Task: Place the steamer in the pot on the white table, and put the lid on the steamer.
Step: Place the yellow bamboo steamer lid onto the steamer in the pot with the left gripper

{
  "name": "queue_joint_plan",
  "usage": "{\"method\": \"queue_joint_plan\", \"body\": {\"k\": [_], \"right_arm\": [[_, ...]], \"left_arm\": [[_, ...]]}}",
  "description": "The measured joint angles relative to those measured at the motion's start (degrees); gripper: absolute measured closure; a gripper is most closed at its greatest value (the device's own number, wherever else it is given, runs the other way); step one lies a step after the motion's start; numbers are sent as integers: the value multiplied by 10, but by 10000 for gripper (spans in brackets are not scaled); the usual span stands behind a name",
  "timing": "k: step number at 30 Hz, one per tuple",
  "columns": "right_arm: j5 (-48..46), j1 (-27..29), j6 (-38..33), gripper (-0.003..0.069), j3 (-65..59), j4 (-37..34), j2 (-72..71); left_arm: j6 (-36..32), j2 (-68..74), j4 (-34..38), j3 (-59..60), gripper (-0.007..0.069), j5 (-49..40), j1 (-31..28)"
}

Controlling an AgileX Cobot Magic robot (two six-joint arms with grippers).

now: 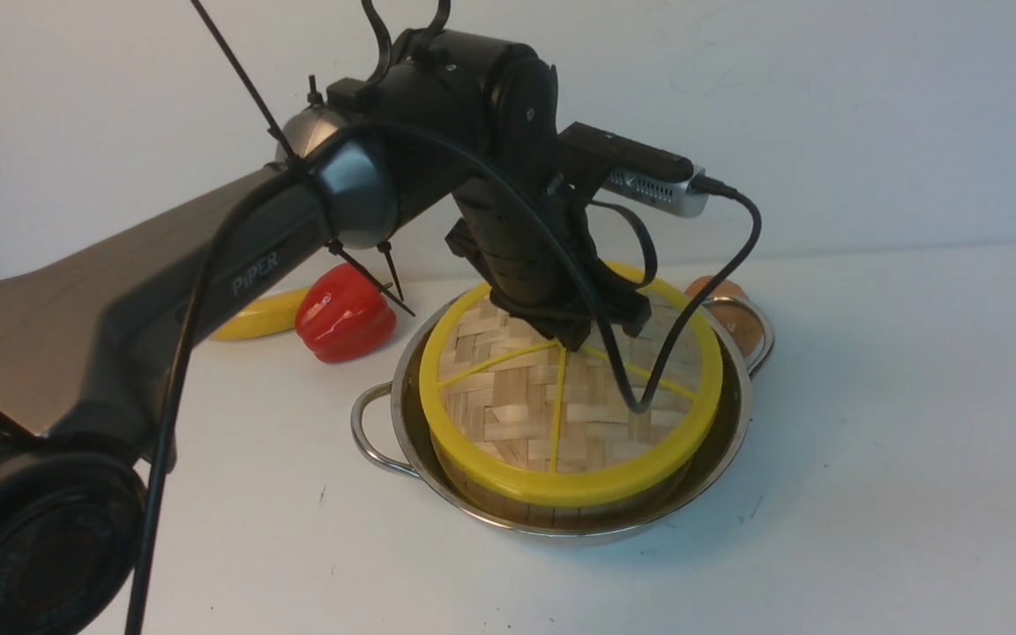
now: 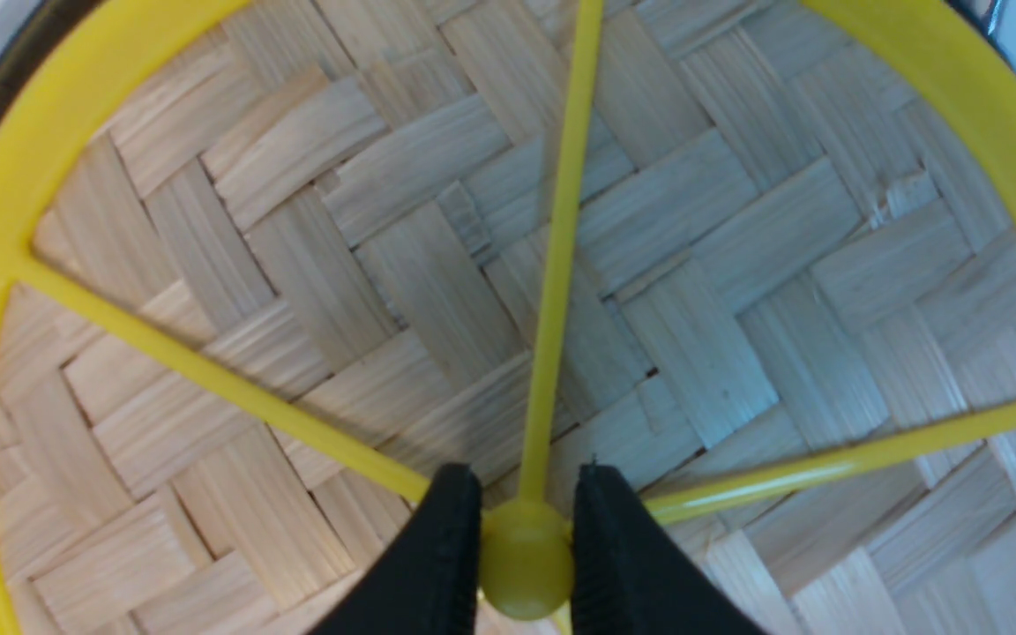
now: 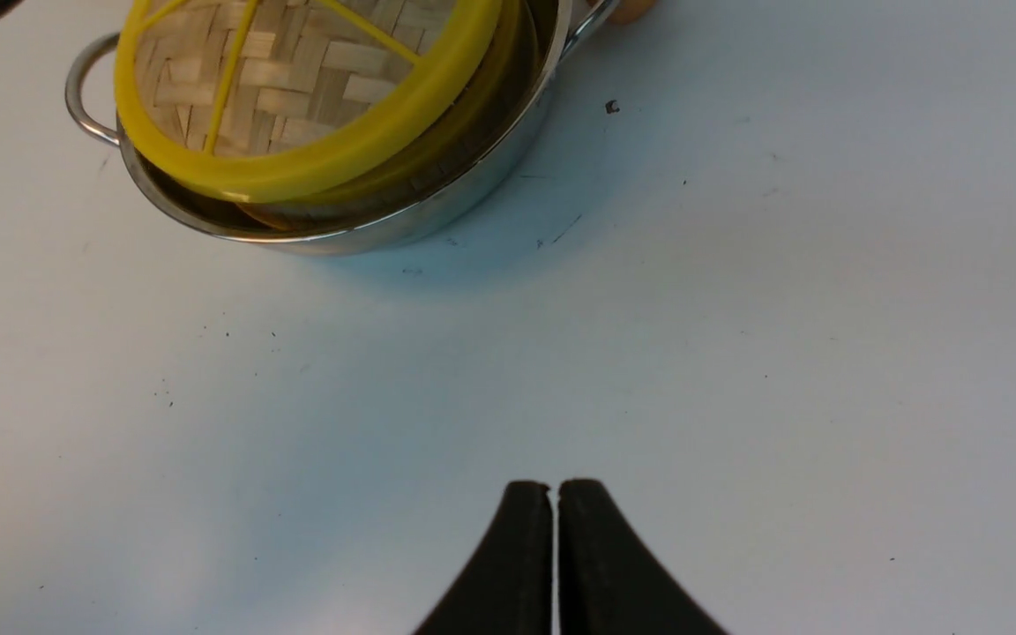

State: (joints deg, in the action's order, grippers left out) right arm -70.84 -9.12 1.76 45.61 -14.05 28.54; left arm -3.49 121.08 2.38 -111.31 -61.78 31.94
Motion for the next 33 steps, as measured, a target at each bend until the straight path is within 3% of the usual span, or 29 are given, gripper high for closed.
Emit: {"method": "queue_joint_plan", "body": {"k": [33], "right_arm": [[0, 0, 0, 620, 0, 1, 0]], "left_arm": [[-5, 29, -18, -3, 503, 39, 0]]}}
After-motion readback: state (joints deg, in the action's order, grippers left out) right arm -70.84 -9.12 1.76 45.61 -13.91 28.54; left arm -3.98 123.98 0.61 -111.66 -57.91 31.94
